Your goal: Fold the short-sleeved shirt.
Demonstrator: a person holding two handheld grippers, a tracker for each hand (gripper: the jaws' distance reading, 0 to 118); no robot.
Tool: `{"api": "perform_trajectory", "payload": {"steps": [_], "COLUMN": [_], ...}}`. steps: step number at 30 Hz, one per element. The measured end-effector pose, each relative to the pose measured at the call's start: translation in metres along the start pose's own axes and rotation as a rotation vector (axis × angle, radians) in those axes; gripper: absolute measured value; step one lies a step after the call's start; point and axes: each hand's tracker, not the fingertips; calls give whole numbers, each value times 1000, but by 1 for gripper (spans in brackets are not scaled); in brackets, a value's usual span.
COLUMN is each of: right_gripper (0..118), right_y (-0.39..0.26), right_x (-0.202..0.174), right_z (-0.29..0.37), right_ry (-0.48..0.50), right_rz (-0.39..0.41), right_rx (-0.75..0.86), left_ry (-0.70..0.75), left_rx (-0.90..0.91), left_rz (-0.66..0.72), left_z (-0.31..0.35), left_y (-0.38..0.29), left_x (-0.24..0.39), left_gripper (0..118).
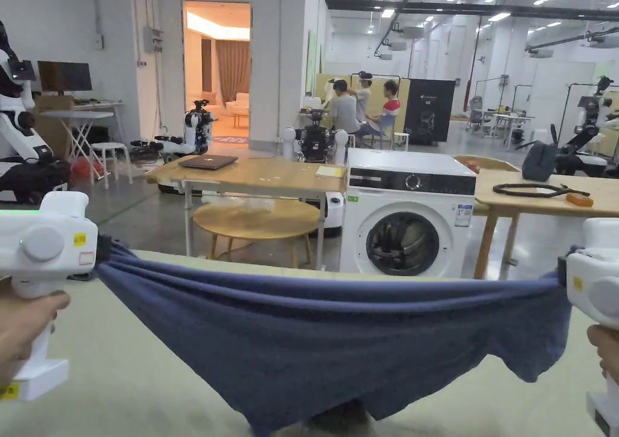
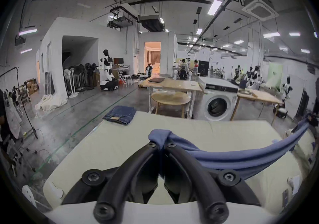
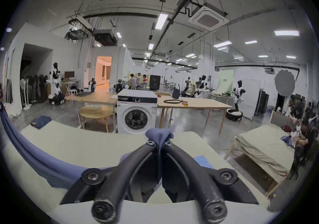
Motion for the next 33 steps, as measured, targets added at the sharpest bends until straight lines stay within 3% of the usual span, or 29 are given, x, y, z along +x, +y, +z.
{"api": "perform_trajectory", "payload": {"steps": [5,11,16,22,33], "right_gripper": [1,1,1,1,1], "right_y": [-56,-116,-165,-214,-263], "right_x": [4,-5,4,10,5], "right_z": [25,74,102,124,130], "right_ry": [4,-2,3,9,11], "right_rz": [16,101,87,77,57], "right_rx": [-30,-67,-143,-218,-313], "left_ry": [7,-1,-9,33,53], "left_rx": [-43,-75,-105,-154,-296], "left_rz": [-6,-10,31,-33,-47], "left_z": [11,48,69,99,88], "left_y": [-71,-149,-217,-277,-324], "left_x": [-3,-12,-26,-23,-29], "left_gripper": [0,0,0,0,0]}}
